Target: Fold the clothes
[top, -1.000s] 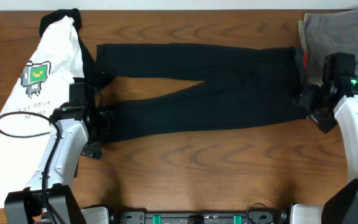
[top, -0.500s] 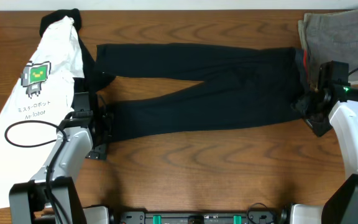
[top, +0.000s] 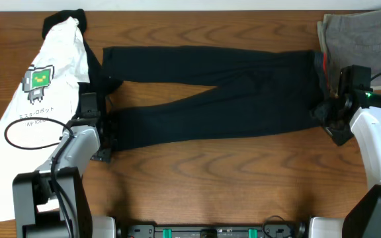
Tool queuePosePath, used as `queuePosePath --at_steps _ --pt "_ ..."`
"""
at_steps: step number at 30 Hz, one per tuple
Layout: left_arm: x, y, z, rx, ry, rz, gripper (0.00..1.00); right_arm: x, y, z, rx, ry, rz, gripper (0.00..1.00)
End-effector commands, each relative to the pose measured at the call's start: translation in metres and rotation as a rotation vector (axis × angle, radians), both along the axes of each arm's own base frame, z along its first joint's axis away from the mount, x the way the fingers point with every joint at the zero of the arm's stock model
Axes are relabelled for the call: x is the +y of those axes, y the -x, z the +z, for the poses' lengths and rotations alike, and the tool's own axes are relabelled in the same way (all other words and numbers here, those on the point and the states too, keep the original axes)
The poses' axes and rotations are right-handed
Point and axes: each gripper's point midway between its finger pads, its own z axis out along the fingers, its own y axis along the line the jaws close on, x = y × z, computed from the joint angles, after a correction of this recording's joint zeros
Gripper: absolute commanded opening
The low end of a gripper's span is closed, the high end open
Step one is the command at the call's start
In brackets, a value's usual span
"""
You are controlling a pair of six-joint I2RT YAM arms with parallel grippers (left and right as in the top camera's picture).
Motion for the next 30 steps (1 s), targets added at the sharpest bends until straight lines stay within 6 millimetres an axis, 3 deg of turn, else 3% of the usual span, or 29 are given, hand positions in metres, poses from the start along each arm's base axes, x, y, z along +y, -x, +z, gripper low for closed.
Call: queuePosePath --at_steps 1,4,7,9,21,30 --pt "-0.007 0.032 -0.039 0.139 0.043 0.006 0.65 -0.004 0.005 -0.002 0.017 0.015 -0.02 0.72" --pt "-0.007 0.032 -0.041 0.14 0.044 0.005 0.45 -0.004 0.005 -0.002 0.016 0.016 -0.018 0.72" --pt "-0.007 0.032 -0.04 0.14 0.044 0.005 0.15 -0.004 0.005 -0.002 0.016 0.016 -0.018 0.72" --pt "-0.008 0.032 -0.041 0.141 0.051 -0.003 0.07 -0.004 0.005 -0.002 0.017 0.016 -0.018 0.72" --pt "-0.019 0.028 -0.029 0.113 0.098 -0.102 0.06 -0.015 0.008 0.0 0.041 0.088 0.016 0.73" --pt "-0.018 0.02 -0.017 0.067 0.083 -0.141 0.06 -0.023 -0.022 -0.001 -0.098 0.129 0.005 0.7"
